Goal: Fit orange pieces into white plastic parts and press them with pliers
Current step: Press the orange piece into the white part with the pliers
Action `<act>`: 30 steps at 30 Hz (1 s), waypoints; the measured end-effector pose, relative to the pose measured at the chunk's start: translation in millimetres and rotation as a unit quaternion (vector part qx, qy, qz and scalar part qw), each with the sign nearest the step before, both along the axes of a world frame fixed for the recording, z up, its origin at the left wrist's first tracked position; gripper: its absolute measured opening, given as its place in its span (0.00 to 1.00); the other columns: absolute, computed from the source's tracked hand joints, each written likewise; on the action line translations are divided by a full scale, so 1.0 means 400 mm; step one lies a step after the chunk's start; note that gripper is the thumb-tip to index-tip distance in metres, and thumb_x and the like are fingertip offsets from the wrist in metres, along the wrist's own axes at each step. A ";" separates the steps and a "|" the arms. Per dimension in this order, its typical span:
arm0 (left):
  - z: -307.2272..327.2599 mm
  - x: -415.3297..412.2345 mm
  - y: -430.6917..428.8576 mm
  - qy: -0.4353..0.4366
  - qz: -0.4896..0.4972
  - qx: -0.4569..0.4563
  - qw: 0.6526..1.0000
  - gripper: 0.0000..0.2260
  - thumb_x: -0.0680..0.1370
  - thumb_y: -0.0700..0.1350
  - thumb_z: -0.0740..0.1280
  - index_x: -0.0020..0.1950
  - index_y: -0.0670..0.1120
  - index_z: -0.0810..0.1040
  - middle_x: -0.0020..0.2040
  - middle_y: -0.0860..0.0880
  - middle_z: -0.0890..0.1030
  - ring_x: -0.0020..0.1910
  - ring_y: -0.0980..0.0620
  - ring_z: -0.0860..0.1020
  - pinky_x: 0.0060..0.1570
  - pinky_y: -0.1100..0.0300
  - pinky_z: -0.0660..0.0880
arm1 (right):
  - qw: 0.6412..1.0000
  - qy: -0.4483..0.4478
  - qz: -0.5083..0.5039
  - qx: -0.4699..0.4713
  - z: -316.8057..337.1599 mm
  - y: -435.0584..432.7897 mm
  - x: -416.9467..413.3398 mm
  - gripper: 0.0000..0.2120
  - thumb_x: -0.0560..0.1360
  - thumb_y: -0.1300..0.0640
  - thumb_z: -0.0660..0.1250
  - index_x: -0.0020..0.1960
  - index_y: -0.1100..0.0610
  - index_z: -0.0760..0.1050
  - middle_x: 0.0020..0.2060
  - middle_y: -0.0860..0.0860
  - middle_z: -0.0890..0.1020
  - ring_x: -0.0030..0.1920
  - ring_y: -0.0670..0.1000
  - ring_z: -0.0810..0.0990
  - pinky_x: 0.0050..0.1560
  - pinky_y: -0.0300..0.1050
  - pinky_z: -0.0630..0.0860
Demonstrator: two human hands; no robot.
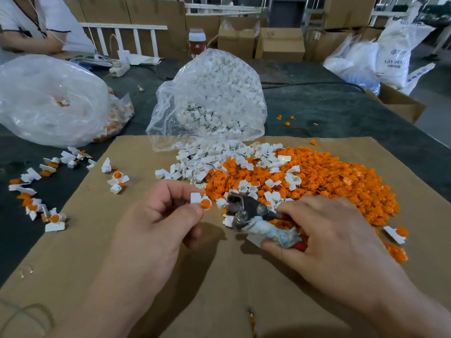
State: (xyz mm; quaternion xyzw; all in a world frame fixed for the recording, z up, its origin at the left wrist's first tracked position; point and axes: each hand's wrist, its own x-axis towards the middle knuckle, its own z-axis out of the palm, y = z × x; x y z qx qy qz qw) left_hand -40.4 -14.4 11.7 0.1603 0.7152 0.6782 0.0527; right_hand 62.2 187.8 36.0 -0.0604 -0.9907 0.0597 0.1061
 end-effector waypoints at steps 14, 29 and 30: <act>-0.011 0.045 0.040 -0.149 -0.074 -0.054 0.985 0.10 0.77 0.37 0.68 0.39 0.51 0.82 0.30 0.42 0.80 0.26 0.48 0.77 0.30 0.55 0.77 | 0.998 0.059 0.014 -0.003 -0.003 -0.009 -0.018 0.20 0.72 0.36 0.61 0.54 0.49 0.76 0.48 0.45 0.77 0.52 0.51 0.75 0.54 0.52 0.69; 0.006 0.066 0.042 -0.192 -0.195 0.115 0.955 0.05 0.70 0.45 0.74 0.42 0.44 0.83 0.31 0.41 0.78 0.24 0.48 0.76 0.21 0.60 0.73 | 0.981 0.101 0.154 -0.062 -0.006 -0.054 -0.001 0.14 0.81 0.51 0.55 0.50 0.54 0.78 0.42 0.48 0.76 0.41 0.49 0.74 0.41 0.49 0.74; 0.008 0.066 0.041 -0.197 -0.206 0.120 0.951 0.07 0.68 0.45 0.75 0.41 0.43 0.82 0.31 0.41 0.78 0.23 0.48 0.76 0.20 0.60 0.72 | 0.980 0.103 0.155 -0.070 -0.002 -0.057 0.000 0.14 0.81 0.51 0.55 0.48 0.54 0.78 0.41 0.47 0.76 0.40 0.49 0.73 0.40 0.49 0.74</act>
